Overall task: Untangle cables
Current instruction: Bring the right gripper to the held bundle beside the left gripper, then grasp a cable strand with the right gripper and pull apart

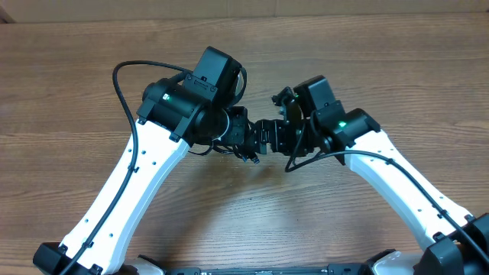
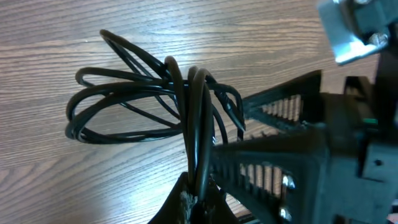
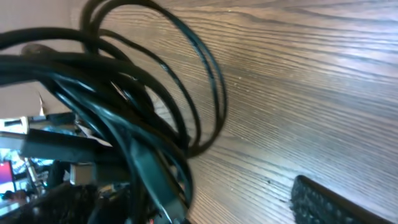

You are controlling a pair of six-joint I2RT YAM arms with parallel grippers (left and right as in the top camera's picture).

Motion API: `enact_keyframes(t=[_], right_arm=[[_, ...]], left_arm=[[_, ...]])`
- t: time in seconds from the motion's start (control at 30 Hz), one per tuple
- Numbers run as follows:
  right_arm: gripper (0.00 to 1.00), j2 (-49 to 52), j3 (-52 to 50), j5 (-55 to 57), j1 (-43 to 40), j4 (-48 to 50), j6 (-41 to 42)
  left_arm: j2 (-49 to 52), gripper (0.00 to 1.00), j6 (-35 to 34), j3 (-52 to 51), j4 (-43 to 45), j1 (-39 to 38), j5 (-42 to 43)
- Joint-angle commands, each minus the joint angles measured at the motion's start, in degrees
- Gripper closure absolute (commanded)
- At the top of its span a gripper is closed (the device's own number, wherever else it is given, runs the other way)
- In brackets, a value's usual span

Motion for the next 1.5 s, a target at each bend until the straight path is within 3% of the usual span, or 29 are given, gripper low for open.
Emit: enact_keyframes(t=[0.0,0.23,0.3,0.43,0.53,0.63,0.83,1.0,1.17,1.3,1.37,1.47], right_arm=[[0.3,0.9,-0.1,0.7,1.3,1.3,0.5],[0.88,1.1,-0.1,2.6,1.8,1.3,0.3],[0.96,1.1,-0.1,2.6,1.8,1.0,0.3],[0.96,1.1,-0.1,2.6,1.8,0.3,0.3],[0.96,1.1,-0.1,2.5,1.8,-0.4,0.3],[0.96,1.1,-0.1,-0.9,1.8,-0.7,0.3],[0.96,1.1,-0.1,-4.5,1.8,0.3,0.3],[0.96,1.1,-0.1,-4.4,1.8,0.3,0.3],[0.96,1.1,-0.1,-4.0,1.8,0.0,0.3],[0.96,1.1,-0.1,-1.9,1.8,-1.1,0.3],[0.96,1.1,-0.1,-1.9,1.8,-1.3,0.3],[0.96,1.1,-0.1,-1.9,1.8,-1.4,0.3]], left_arm=[[-0.3,0.96,-0.3,0.2,0.1,0.2,1.4],[-0.2,0.96,-0.4,0.2,0.1,0.2,-0.6],[-0.2,0.96,-0.4,0.2,0.0,0.2,-0.6],[-0.2,0.94,-0.4,0.2,0.0,0.2,-1.2],[-0.1,0.8,-0.5,0.2,-0.5,0.2,-4.6],[0.4,0.54,-0.6,0.2,-1.6,0.2,-6.8],[3.4,0.35,-0.6,0.2,-3.3,0.2,-7.5],[7.3,0.25,-0.6,0.2,-5.2,0.2,-7.5],[11.0,0.24,-0.6,0.2,-6.1,0.7,-7.6],[12.7,0.16,-0.6,0.2,-6.0,3.5,-5.3],[12.9,0.0,-0.6,0.2,-5.9,5.0,-2.9],[13.2,0.0,-0.6,0.2,-5.7,6.9,-0.2]])
